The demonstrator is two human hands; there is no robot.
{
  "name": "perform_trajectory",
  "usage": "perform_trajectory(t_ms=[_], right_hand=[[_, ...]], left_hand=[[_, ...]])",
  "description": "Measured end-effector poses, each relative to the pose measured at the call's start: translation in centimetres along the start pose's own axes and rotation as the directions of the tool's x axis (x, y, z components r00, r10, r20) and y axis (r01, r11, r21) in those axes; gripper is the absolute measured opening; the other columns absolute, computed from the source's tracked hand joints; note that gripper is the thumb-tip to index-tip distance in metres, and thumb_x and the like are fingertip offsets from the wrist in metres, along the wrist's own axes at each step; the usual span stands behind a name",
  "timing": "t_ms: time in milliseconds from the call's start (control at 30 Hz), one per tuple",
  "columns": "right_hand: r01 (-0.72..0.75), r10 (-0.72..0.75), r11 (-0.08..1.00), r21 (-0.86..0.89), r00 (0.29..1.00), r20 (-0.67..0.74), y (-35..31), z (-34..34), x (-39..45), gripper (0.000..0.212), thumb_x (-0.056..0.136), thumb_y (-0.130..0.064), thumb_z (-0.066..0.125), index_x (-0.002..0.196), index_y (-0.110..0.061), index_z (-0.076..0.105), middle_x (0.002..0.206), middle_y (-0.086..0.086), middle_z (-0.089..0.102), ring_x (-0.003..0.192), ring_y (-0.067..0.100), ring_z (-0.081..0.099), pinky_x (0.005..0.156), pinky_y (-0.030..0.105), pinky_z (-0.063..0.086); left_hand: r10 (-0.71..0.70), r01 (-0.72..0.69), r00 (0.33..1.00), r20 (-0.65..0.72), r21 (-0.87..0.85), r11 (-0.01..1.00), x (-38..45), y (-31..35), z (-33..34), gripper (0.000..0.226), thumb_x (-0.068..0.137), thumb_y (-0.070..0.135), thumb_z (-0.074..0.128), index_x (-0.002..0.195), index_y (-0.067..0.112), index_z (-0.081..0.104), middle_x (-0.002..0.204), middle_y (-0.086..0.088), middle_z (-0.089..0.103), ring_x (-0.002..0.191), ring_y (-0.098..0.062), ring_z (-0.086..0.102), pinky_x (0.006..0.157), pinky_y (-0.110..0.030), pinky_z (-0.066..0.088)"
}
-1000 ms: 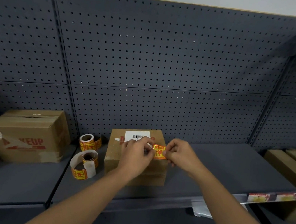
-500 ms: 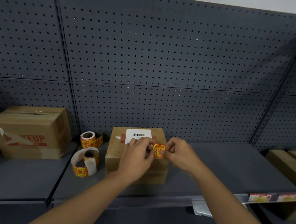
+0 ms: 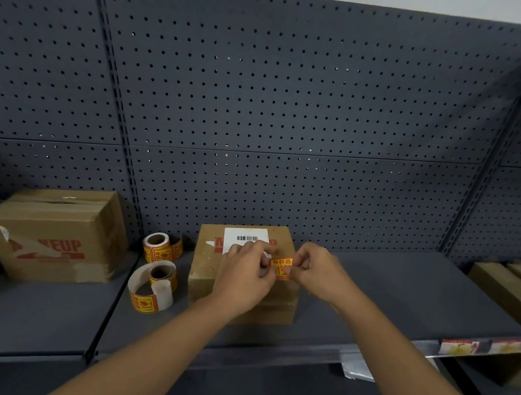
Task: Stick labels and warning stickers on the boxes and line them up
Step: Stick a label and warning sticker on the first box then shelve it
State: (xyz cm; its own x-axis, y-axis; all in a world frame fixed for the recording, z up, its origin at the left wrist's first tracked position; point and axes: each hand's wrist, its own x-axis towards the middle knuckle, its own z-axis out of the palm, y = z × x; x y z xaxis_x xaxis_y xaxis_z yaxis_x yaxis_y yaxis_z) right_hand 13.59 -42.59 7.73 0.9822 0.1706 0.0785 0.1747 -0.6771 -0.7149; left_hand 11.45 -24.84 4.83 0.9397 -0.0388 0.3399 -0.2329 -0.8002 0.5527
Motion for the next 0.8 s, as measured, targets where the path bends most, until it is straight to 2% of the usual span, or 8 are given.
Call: perform_trajectory(t_ms=[133,400,467,500,567,600,667,800], right_hand=[[-0.01,0.01,1.0,0.002,1.0,0.006,0.0,0.0,-0.1,0.015,0.091,-0.02,0.075,0.096,-0.013,0.062,0.078,-0.002,0.063,0.067,0.009,0.055,0.059,0.025,0.043],[-0.021,0.021,1.0,0.004,1.0,-0.001,-0.2,0.0,0.0,0.012,0.092,-0.021,0.075,0.094,-0.016,0.064,0.08,-0.003,0.064,0.072,0.01,0.058,0.061,0.024,0.042],[-0.029,0.029,1.0,-0.007,1.0,-0.013,-0.1,0.1,0.0,0.013,0.092,-0.022,0.075,0.093,-0.016,0.063,0.081,-0.002,0.066,0.075,0.012,0.06,0.06,0.025,0.043],[-0.027,0.026,0.999,-0.019,0.999,-0.024,0.0,0.2,0.0,0.012,0.093,-0.023,0.073,0.093,-0.016,0.063,0.082,-0.001,0.066,0.076,0.013,0.061,0.06,0.025,0.044],[-0.004,0.002,0.999,-0.041,0.998,-0.06,0.2,0.7,-0.2,0.017,0.095,-0.029,0.069,0.093,-0.015,0.061,0.084,0.0,0.067,0.078,0.016,0.063,0.06,0.027,0.046],[0.007,-0.009,0.999,-0.033,0.996,-0.085,0.3,1.1,-0.4,0.023,0.097,-0.035,0.068,0.094,-0.013,0.06,0.084,0.0,0.066,0.077,0.015,0.061,0.059,0.026,0.045],[0.009,-0.004,0.999,0.035,0.991,-0.131,0.6,1.9,-0.8,0.035,0.096,-0.043,0.068,0.096,-0.011,0.055,0.08,-0.001,0.061,0.071,0.012,0.055,0.056,0.025,0.039],[0.003,0.03,0.981,0.193,0.986,-0.164,1.2,3.0,-1.4,0.039,0.097,-0.045,0.066,0.103,-0.01,0.05,0.081,-0.003,0.056,0.069,0.009,0.051,0.058,0.022,0.04]], left_hand=[[0.011,-0.014,1.0,0.025,0.108,0.994,0.0,-0.1,-0.1,0.034,0.1,0.044,0.054,0.133,0.037,0.055,0.127,0.013,0.052,0.12,-0.014,0.043,0.101,-0.04,0.046],[0.02,-0.025,0.999,0.035,0.132,0.991,0.0,0.0,-0.3,0.036,0.103,0.044,0.05,0.137,0.035,0.054,0.13,0.011,0.049,0.125,-0.016,0.042,0.104,-0.039,0.043],[0.007,-0.018,0.998,0.062,0.174,0.985,-0.1,0.0,-0.2,0.039,0.103,0.045,0.046,0.142,0.037,0.052,0.139,0.01,0.047,0.135,-0.018,0.037,0.116,-0.041,0.034],[-0.003,-0.014,0.996,0.085,0.201,0.979,0.0,0.0,-0.2,0.042,0.104,0.045,0.044,0.145,0.038,0.049,0.148,0.008,0.043,0.144,-0.02,0.031,0.124,-0.044,0.023],[-0.057,0.024,0.988,0.141,0.228,0.973,0.3,0.2,-0.2,0.051,0.105,0.046,0.038,0.154,0.036,0.039,0.166,0.003,0.028,0.157,-0.022,0.014,0.128,-0.045,0.003],[-0.099,0.06,0.981,0.165,0.23,0.971,0.7,0.4,-0.2,0.056,0.105,0.047,0.036,0.159,0.033,0.033,0.17,0.001,0.022,0.158,-0.022,0.009,0.128,-0.044,0.001],[-0.173,0.127,0.968,0.18,0.243,0.962,1.3,0.9,-0.3,0.061,0.106,0.049,0.032,0.162,0.026,0.025,0.171,-0.001,0.02,0.158,-0.022,0.011,0.127,-0.042,0.008],[-0.184,0.134,0.979,0.087,0.404,0.905,1.6,1.5,0.1,0.062,0.107,0.057,0.023,0.158,0.024,0.033,0.158,-0.001,0.036,0.146,-0.024,0.029,0.119,-0.044,0.023]])
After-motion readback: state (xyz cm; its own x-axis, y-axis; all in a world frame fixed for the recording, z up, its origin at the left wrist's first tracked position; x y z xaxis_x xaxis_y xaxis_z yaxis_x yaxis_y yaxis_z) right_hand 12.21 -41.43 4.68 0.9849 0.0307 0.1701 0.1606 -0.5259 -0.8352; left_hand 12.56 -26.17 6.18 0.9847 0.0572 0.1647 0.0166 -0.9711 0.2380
